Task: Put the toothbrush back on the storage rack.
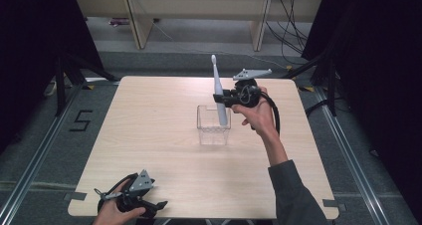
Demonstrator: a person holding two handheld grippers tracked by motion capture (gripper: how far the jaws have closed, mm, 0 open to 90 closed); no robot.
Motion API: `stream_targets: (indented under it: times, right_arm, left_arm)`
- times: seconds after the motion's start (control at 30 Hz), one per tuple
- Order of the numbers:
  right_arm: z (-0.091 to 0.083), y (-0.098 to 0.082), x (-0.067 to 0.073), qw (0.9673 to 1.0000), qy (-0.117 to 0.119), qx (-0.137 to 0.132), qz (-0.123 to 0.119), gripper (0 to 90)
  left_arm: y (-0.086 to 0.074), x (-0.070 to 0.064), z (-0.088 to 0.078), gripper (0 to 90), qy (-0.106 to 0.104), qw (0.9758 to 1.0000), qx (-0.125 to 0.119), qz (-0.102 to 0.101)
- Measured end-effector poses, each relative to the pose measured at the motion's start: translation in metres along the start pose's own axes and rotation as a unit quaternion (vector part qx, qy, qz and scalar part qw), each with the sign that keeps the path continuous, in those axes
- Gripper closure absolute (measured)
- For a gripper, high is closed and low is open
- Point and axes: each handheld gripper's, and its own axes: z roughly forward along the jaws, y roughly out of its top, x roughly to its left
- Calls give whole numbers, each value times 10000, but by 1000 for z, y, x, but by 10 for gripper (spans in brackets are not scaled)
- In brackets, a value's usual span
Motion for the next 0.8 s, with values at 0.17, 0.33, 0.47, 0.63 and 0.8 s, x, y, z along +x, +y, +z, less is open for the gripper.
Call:
stream_targets:
  times: [0.17, 0.33, 0.47, 0.63, 0.8]
  right_arm:
    - [11, -2, -2, 9998, -44, 180, -106, 669]
    - [27, -8, -5, 9985, -124, 494, -183, 669]
    - [34, -10, -6, 9981, -135, 559, -240, 670]
    - [41, -14, -6, 9967, -152, 764, -222, 670]
    - [49, -20, -7, 9955, -205, 884, -255, 669]
  left_arm:
    - [0, 0, 0, 148, 6, 10000, 12, -8]
    - [0, 0, -1, 148, 6, 10000, 2, 24]
    - [0, 0, 0, 148, 4, 10000, 5, 6]
    - [-1, 0, -1, 148, -3, 10000, 13, -16]
    - [-1, 0, -1, 148, -16, 10000, 4, 1]
